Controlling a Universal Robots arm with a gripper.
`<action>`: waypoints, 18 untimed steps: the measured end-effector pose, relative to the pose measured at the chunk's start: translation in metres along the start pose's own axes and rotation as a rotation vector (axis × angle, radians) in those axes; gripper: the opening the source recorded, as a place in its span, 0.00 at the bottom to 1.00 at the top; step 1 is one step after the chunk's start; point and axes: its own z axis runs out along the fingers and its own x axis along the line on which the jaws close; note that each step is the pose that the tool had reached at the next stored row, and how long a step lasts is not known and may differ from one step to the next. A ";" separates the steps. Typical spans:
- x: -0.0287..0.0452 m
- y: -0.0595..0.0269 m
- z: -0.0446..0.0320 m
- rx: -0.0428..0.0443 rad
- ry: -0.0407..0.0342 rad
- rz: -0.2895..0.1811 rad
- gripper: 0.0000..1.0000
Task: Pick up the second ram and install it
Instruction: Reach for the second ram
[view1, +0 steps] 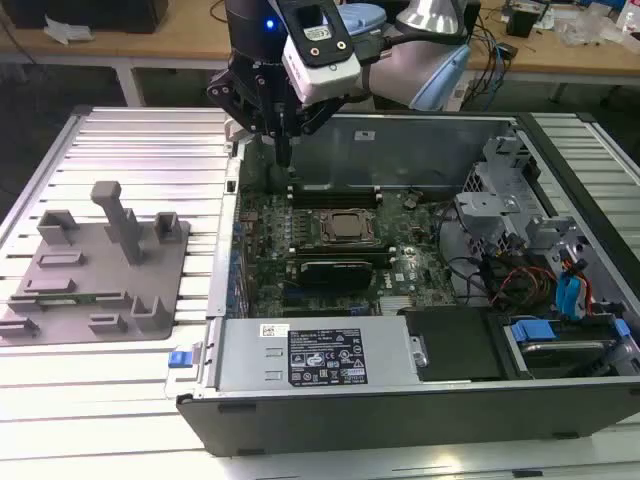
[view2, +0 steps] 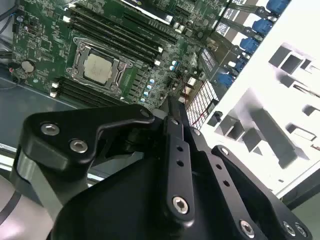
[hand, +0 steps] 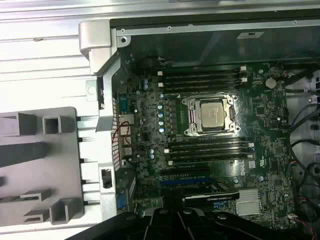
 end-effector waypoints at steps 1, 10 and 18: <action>0.0000 0.0000 0.0000 -0.0001 0.0000 0.000 0.08; 0.0017 -0.0001 0.0000 -0.0001 -0.0001 0.000 0.08; 0.0178 -0.0012 -0.0004 -0.0001 -0.0002 0.000 0.08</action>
